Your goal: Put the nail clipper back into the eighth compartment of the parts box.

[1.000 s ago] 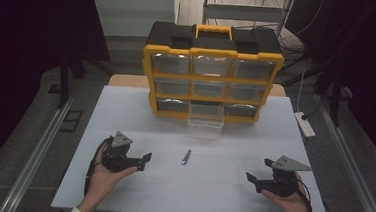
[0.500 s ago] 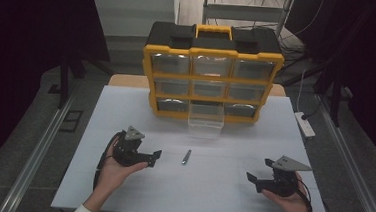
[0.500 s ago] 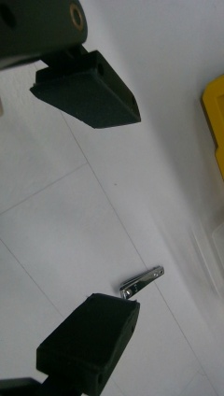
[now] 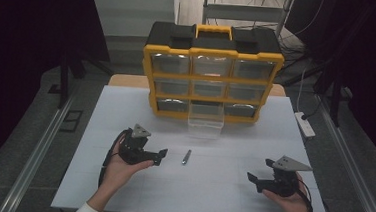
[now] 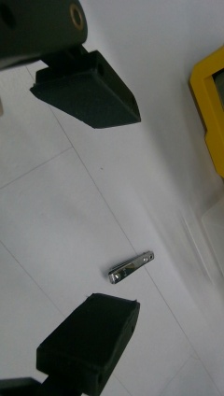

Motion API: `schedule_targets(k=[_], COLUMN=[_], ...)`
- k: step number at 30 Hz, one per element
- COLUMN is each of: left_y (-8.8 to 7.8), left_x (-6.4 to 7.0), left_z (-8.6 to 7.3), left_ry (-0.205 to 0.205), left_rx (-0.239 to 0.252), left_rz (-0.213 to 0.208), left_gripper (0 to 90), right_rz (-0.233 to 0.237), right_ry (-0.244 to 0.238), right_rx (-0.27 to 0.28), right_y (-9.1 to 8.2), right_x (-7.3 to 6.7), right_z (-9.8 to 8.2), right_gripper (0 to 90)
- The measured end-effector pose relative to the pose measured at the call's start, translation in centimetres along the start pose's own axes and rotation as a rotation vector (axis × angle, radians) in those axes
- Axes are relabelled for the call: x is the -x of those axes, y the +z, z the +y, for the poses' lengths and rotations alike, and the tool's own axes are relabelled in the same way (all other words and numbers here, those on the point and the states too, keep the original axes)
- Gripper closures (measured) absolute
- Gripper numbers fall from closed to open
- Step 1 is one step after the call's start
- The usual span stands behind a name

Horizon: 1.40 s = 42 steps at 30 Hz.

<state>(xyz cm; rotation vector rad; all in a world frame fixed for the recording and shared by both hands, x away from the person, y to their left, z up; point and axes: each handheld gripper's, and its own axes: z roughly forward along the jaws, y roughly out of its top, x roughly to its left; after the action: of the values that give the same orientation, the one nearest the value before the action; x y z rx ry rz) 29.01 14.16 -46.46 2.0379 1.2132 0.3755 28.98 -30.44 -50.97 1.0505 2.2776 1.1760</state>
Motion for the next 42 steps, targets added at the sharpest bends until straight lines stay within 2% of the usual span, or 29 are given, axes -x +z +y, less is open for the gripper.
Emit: schedule_targets(k=[2, 6, 20, 27, 42], left_y=[0.2, 0.3, 1.2, 1.8, 3.2], left_x=[0.2, 0.5, 1.7, 2.8, 3.9], left_z=[0.2, 0.5, 1.5, 1.9, 2.6], left_ry=[-0.014, -0.017, 0.01, 0.042, 0.053], left_rx=[0.001, -0.002, -0.028, -0.047, -0.076], left_rz=[-0.008, -0.016, -0.043, -0.05, -0.072], left_gripper=[11.2, 11.2, 11.2, 11.2, 11.3], right_rz=[-0.001, -0.002, -0.008, -0.011, -0.014], right_ry=[0.0, -0.003, -0.001, -0.005, -0.004], right_rx=[0.0, -0.001, -0.005, -0.006, -0.007], right_y=[0.0, 0.0, 0.0, 0.0, 0.0], right_x=[0.0, 0.0, 0.1, 0.1, 0.2], right_z=[0.0, 0.0, 0.0, 0.0, -0.1], right_gripper=[12.2, 12.2, 12.2, 12.2, 12.3])
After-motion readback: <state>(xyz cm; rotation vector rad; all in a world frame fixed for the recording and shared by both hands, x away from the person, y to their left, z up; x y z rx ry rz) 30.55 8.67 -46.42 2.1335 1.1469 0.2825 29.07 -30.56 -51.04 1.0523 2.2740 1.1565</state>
